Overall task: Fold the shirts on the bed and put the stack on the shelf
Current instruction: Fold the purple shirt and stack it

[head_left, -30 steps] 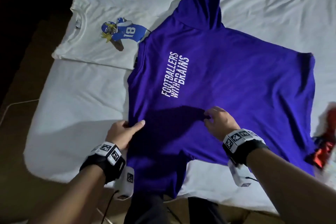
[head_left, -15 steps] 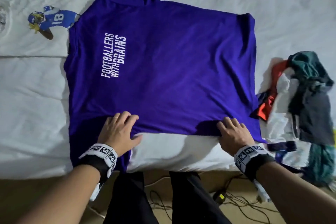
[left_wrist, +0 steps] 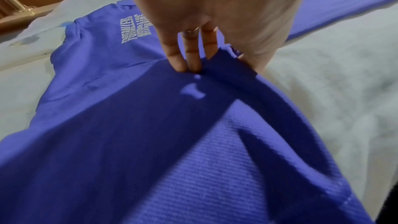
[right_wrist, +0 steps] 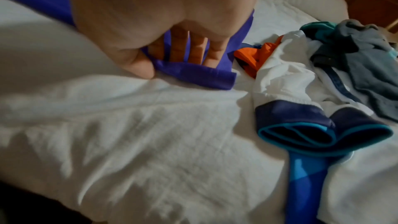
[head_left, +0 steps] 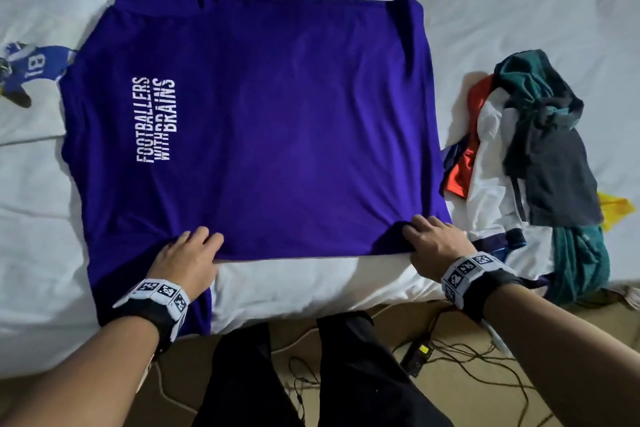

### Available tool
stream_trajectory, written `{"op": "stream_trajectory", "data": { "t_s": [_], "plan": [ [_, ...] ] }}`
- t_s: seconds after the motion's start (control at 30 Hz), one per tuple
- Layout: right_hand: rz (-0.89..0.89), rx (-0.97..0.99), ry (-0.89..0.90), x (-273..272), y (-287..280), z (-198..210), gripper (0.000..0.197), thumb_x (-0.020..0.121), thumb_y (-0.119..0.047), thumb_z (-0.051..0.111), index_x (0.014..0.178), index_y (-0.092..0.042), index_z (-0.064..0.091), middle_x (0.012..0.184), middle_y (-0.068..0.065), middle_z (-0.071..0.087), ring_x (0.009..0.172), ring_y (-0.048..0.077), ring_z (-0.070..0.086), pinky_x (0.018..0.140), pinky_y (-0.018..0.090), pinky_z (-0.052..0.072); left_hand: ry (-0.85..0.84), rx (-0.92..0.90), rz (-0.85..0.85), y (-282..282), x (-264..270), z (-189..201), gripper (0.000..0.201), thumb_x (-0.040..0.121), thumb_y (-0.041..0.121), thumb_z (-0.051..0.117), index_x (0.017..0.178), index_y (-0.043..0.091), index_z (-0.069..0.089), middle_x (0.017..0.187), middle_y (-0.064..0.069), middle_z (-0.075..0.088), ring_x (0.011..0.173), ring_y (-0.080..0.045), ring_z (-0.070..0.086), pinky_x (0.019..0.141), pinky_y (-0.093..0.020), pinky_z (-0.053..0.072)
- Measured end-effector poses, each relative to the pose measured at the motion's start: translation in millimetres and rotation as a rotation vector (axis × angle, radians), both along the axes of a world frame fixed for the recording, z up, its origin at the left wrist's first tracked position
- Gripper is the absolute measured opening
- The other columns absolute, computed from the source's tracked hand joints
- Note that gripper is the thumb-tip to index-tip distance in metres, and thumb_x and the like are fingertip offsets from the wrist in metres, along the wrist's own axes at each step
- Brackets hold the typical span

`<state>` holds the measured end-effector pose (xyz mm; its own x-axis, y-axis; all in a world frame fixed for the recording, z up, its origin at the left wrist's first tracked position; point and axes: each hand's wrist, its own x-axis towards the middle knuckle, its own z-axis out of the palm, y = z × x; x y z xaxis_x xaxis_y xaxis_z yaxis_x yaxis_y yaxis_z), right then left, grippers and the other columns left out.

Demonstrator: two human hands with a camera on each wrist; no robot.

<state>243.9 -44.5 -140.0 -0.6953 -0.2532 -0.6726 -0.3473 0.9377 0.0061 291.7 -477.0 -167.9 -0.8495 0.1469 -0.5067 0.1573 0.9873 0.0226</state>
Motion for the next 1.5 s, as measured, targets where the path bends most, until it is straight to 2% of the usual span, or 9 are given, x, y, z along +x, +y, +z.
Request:
{"op": "stream_trajectory", "data": {
  "t_s": [0.17, 0.3, 0.5, 0.63, 0.8, 0.97, 1.1, 1.23, 1.5],
  "plan": [
    [-0.097, 0.123, -0.014, -1, 10, 0, 0.038, 0.088, -0.026, 0.047, 0.126, -0.026, 0.050, 0.121, -0.001, 0.054, 0.114, 0.026, 0.054, 0.084, 0.039, 0.050, -0.064, 0.026, 0.041, -2, -7, 1, 0.030, 0.071, -0.007, 0.064, 0.081, 0.017, 0.049, 0.081, 0.001, 0.043, 0.071, -0.024, 0.045, 0.054, -0.036, 0.034],
    [-0.026, 0.095, -0.021, -2, -3, 0, 0.044, 0.078, -0.046, 0.053, 0.117, -0.024, 0.055, 0.118, 0.000, 0.057, 0.110, 0.026, 0.057, 0.085, 0.037, 0.045, -0.131, 0.041, 0.064, -5, -10, 5, 0.022, 0.076, 0.013, 0.064, 0.093, 0.018, 0.052, 0.091, 0.001, 0.046, 0.081, -0.025, 0.049, 0.062, -0.036, 0.036],
    [-0.185, -0.108, 0.158, -36, -17, -3, 0.024, 0.082, -0.031, 0.048, 0.091, -0.013, 0.061, 0.099, 0.010, 0.064, 0.093, 0.036, 0.063, 0.069, 0.037, 0.048, -0.122, 0.105, 0.005, -1, -23, 12, 0.030, 0.080, 0.055, 0.043, 0.080, 0.025, 0.048, 0.073, 0.011, 0.046, 0.074, -0.017, 0.051, 0.064, -0.032, 0.038],
    [-0.010, -0.207, 0.342, -67, -23, -14, 0.053, 0.085, -0.042, 0.037, 0.123, -0.013, 0.059, 0.130, 0.013, 0.055, 0.106, 0.037, 0.058, 0.078, 0.046, 0.052, 0.075, 0.169, -0.031, 21, -45, 1, 0.058, 0.082, 0.059, 0.039, 0.117, 0.018, 0.061, 0.112, -0.001, 0.056, 0.098, -0.030, 0.057, 0.080, -0.050, 0.050],
    [0.060, -0.141, 0.267, -70, -32, -43, 0.070, 0.093, -0.061, 0.030, 0.154, -0.026, 0.029, 0.163, 0.009, 0.018, 0.144, 0.035, 0.030, 0.103, 0.050, 0.040, 0.011, 0.119, 0.061, 56, -69, -16, 0.088, 0.082, 0.074, 0.036, 0.154, 0.024, 0.032, 0.159, -0.011, 0.028, 0.142, -0.041, 0.030, 0.103, -0.059, 0.040],
    [-0.197, -0.111, 0.395, -89, -4, -44, 0.054, 0.087, -0.044, 0.041, 0.127, -0.011, 0.057, 0.147, 0.015, 0.045, 0.128, 0.037, 0.046, 0.088, 0.050, 0.047, 0.059, 0.124, 0.119, 72, -99, -20, 0.088, 0.078, 0.076, 0.034, 0.142, 0.018, 0.049, 0.144, -0.012, 0.044, 0.124, -0.043, 0.048, 0.089, -0.058, 0.048],
    [-0.010, -0.372, 0.561, -150, -45, -52, 0.056, 0.091, -0.040, 0.050, 0.141, -0.015, 0.050, 0.156, 0.015, 0.035, 0.138, 0.037, 0.040, 0.096, 0.048, 0.043, 0.168, 0.155, 0.167, 77, -137, -29, 0.090, 0.080, 0.076, 0.037, 0.149, 0.019, 0.041, 0.154, -0.013, 0.035, 0.135, -0.044, 0.038, 0.098, -0.061, 0.044],
    [0.170, -0.264, 0.475, -200, -56, -79, 0.068, 0.094, -0.057, 0.039, 0.154, -0.027, 0.029, 0.164, 0.009, 0.016, 0.147, 0.034, 0.026, 0.106, 0.051, 0.037, 0.195, 0.141, 0.265, 77, -167, -41, 0.096, 0.080, 0.082, 0.030, 0.158, 0.026, 0.022, 0.164, -0.013, 0.018, 0.147, -0.044, 0.020, 0.109, -0.064, 0.032],
    [-0.072, -0.230, 0.621, -298, 36, -64, 0.055, 0.094, -0.048, 0.039, 0.136, -0.014, 0.049, 0.151, 0.013, 0.038, 0.132, 0.035, 0.040, 0.095, 0.053, 0.042, 0.160, 0.113, 0.307, 99, -177, -51, 0.099, 0.078, 0.081, 0.032, 0.158, 0.024, 0.022, 0.165, -0.014, 0.013, 0.149, -0.042, 0.016, 0.112, -0.067, 0.027]
  ]
}}
